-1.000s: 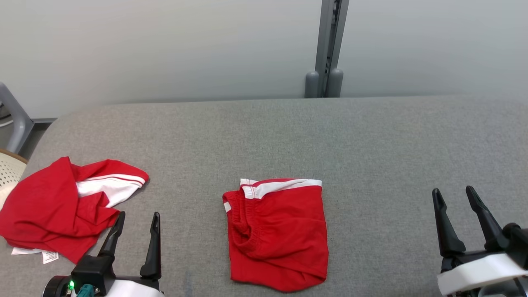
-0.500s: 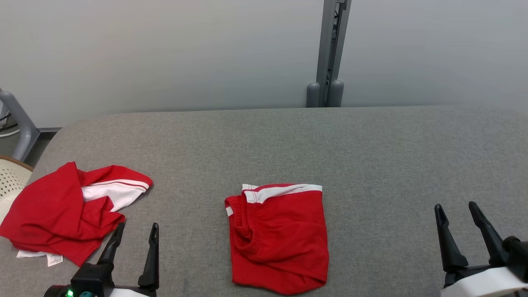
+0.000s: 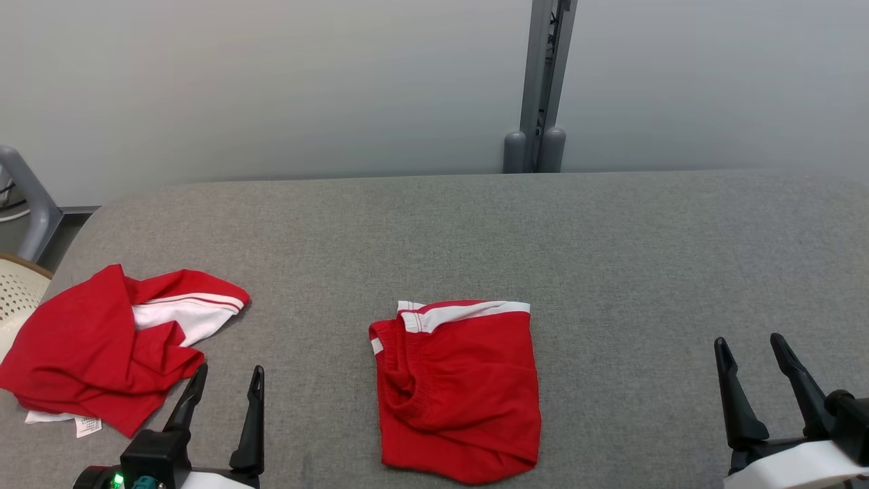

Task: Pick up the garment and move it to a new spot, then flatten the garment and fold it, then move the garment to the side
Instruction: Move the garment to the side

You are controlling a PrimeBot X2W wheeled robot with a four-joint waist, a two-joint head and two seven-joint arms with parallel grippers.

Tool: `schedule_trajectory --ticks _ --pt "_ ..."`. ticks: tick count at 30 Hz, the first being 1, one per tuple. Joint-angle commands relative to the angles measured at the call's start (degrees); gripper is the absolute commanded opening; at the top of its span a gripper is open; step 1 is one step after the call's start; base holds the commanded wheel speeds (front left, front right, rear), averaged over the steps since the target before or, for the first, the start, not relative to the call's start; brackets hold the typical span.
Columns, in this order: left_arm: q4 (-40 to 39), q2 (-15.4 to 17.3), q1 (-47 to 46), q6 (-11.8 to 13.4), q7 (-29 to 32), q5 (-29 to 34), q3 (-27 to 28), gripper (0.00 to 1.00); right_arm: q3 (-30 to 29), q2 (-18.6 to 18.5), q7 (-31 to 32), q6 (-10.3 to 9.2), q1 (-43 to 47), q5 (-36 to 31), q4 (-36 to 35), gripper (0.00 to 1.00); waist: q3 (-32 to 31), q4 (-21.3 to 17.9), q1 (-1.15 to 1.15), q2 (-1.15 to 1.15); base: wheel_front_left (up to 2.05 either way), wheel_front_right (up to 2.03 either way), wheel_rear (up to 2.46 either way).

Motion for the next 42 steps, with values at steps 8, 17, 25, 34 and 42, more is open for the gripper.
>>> schedule_trajectory --ticks 8,17,25,34,42 --pt "-0.1 0.6 -0.8 0.6 -0.2 -0.5 0.0 1.00 -0.2 0.0 -0.2 0.03 -0.2 -0.6 -0.2 1.00 0.3 0.0 0.00 0.00 0.00 0.00 0.00" --pt "-0.5 0.8 -1.1 0.8 -0.1 -0.8 -0.2 1.00 -0.5 0.1 -0.2 0.03 -0.3 -0.8 0.1 1.00 0.7 0.0 0.00 0.00 0.00 0.00 0.00" --pt "-1.3 0.7 -4.2 0.4 -0.2 -0.2 -0.9 1.00 0.6 0.1 0.5 0.03 -2.8 -1.1 2.5 1.00 4.5 2.3 0.00 0.00 0.00 0.00 0.00" --pt "-0.4 -0.4 -9.6 -0.2 -1.4 0.2 -1.7 1.00 8.5 0.5 -1.1 0.03 -10.2 1.1 15.7 1.00 10.1 6.5 0.00 0.00 0.00 0.00 0.00" --pt "1.1 -1.4 -12.4 -0.7 -2.6 0.0 -1.6 1.00 16.6 1.1 -3.2 0.03 -16.8 4.5 28.5 1.00 12.3 8.8 0.00 0.00 0.00 0.00 0.00"
